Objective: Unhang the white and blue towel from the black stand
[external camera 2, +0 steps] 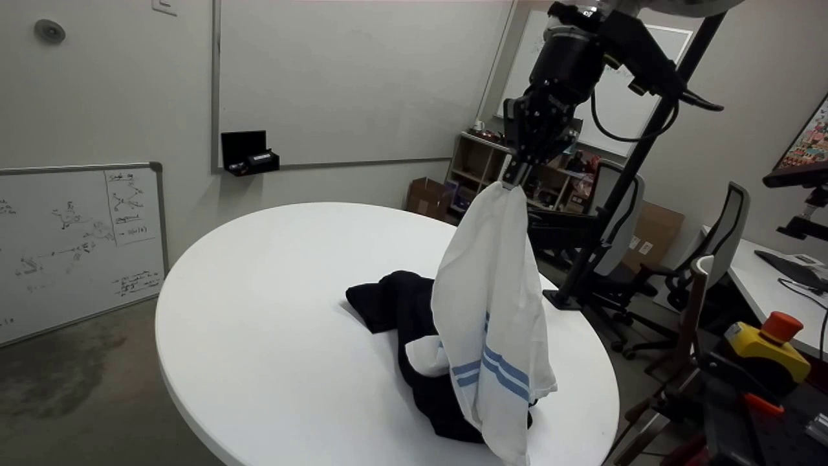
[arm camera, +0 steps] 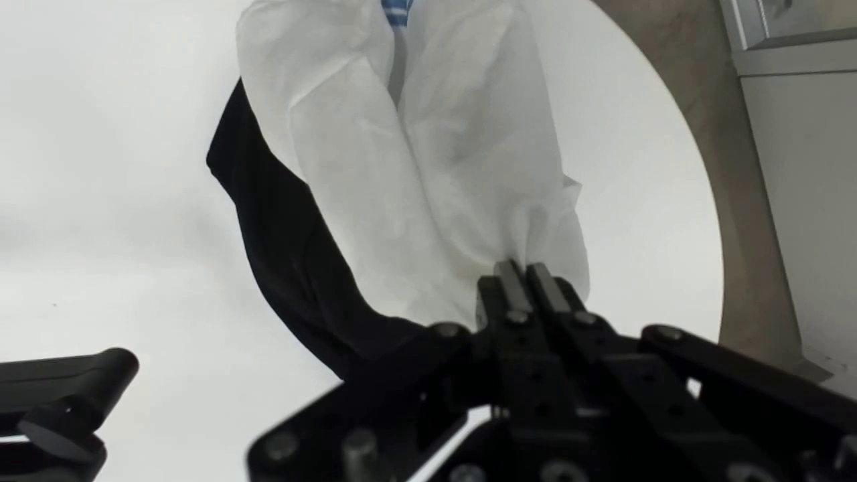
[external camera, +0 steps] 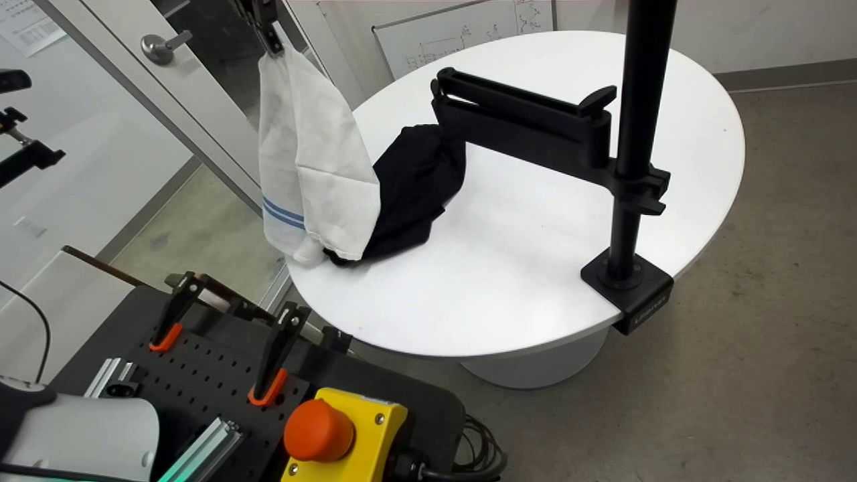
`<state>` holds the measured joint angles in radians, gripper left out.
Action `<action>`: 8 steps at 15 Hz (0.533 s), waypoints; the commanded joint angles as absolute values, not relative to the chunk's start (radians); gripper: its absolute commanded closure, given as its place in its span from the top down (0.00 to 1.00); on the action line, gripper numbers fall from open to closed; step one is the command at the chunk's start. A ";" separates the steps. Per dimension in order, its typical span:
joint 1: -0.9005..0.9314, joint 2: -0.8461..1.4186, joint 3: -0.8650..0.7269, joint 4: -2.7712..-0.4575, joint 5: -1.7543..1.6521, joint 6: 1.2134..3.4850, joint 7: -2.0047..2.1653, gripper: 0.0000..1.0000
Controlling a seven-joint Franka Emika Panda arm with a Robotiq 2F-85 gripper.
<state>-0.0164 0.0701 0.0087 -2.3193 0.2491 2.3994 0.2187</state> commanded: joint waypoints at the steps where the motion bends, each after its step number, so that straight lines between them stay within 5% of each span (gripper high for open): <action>1: 0.001 0.124 0.001 -2.313 0.180 2.519 0.289 0.01; 5: 0.012 0.167 -0.011 -2.312 0.117 2.594 0.363 0.01; 6: 0.014 0.174 -0.014 -2.311 0.106 2.602 0.378 0.29; 8: 0.018 0.185 -0.022 -2.309 0.090 2.610 0.404 0.37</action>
